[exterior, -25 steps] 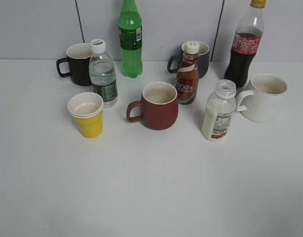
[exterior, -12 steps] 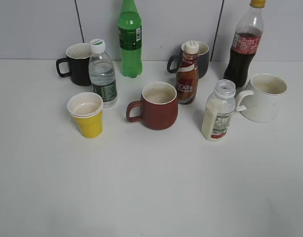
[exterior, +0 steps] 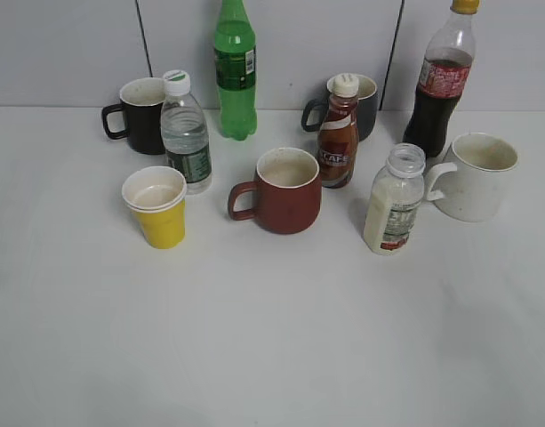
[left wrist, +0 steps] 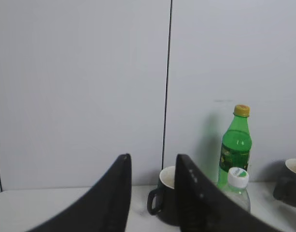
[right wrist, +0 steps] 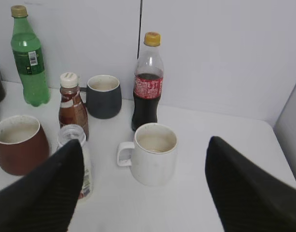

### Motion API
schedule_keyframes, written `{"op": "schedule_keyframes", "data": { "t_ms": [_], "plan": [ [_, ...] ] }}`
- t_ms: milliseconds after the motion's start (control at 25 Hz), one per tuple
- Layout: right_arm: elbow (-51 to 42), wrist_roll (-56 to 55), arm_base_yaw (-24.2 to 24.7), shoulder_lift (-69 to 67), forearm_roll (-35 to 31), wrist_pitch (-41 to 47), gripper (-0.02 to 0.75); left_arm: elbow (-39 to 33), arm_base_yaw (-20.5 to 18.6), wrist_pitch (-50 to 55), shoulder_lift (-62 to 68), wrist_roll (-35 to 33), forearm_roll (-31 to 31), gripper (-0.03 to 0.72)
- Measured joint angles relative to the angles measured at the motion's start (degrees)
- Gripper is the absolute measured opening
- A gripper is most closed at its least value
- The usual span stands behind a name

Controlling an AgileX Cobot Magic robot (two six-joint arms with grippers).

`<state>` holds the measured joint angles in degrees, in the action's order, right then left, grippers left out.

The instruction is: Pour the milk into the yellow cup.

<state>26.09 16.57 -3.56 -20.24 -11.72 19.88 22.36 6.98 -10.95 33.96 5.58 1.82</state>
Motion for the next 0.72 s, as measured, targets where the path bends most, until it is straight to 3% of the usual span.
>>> {"op": "schedule_keyframes", "data": {
  "t_ms": [160,320,440,480,560,720],
  "plan": [
    [0.0,0.4,-3.4,-10.7,-0.6,-11.1,0.587,-0.1,0.0,-15.9,17.2,0.5,-0.3,0.242],
    [0.0,0.4,-6.9,-21.4,-0.4,-23.3,0.587,-0.2,0.0,-28.3,31.9,5.8,-0.1,0.242],
    [0.0,0.1,-8.9,-29.9,3.3,-34.7,0.587,-0.2,0.0,-30.7,34.4,6.4,0.4,0.242],
    [0.0,-0.8,-9.2,-32.1,3.9,-37.8,0.587,-0.2,0.0,-38.8,41.8,7.3,4.4,0.242],
    [0.0,-3.1,-9.6,-36.4,4.9,-45.0,0.587,-0.2,0.0,-43.3,46.1,7.5,8.2,0.242],
    [0.0,-9.8,-9.9,-44.5,11.1,-51.7,0.587,-0.2,0.0,-45.3,52.4,7.6,16.6,0.242]
  ]
}}
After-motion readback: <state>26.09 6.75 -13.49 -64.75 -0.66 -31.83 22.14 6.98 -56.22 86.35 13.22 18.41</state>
